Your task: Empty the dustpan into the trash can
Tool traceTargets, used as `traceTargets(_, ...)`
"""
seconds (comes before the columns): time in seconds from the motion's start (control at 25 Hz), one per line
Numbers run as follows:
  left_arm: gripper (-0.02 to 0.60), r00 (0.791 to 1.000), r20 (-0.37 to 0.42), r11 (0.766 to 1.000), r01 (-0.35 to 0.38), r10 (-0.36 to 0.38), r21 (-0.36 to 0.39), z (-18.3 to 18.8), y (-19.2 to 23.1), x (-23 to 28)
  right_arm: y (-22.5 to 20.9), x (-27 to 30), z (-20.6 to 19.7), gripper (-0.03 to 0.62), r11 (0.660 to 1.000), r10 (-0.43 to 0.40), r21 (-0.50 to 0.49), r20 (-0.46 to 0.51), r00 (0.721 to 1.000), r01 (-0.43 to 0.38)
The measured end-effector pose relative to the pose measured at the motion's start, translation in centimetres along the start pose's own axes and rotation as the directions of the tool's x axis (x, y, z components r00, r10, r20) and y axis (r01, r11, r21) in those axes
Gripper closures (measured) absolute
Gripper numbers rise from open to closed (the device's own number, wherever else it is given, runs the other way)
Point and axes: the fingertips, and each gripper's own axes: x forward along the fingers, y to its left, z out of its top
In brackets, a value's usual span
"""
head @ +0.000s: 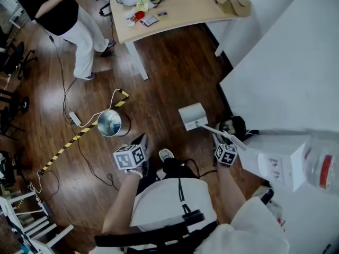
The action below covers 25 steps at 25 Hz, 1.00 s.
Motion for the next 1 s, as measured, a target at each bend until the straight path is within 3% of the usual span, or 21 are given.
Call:
traceTargets(0.24, 0.592, 1.000, 0.011, 1.000, -0.010, 0.011, -0.014, -0.4, -0.1, 0.1, 1.2, -0.7, -3.0, 0.175, 0.998, -0.006, 0.061, -0.074, 0.997, 0.010)
traceTargets(0.48, 0.592, 1.000, 0.004, 1.000, -0.029, 0.029, 0.005, -0.7, -0.5, 1.6, 7.0, -0.2, -4.7, 0.177, 0.996, 0.079, 0.056, -0.149, 0.986, -0.071)
traceTargets(0.8, 0.592, 1.000, -0.020, 0.995, -0.022, 0.024, 0.096, -1.7, -2.9, 3.0, 18.0, 0.9, 0.1, 0.203, 0.957, 0.283, -0.014, -0.155, 0.947, -0.288)
traceTargets(0.92, 0.592, 1.000, -0.020, 0.993, -0.006, 0.008, 0.115, -2.0, -3.8, 3.0, 21.2, 0.5, 2.4, 0.244, 0.936, 0.343, -0.039, -0.135, 0.929, -0.351)
traceTargets(1.0, 0.592, 1.000, -0.016, 0.993, 0.007, -0.006, 0.120, -2.2, -4.4, 2.5, 22.8, -0.4, 4.1, 0.336, 0.924, 0.372, -0.047, -0.110, 0.922, -0.378)
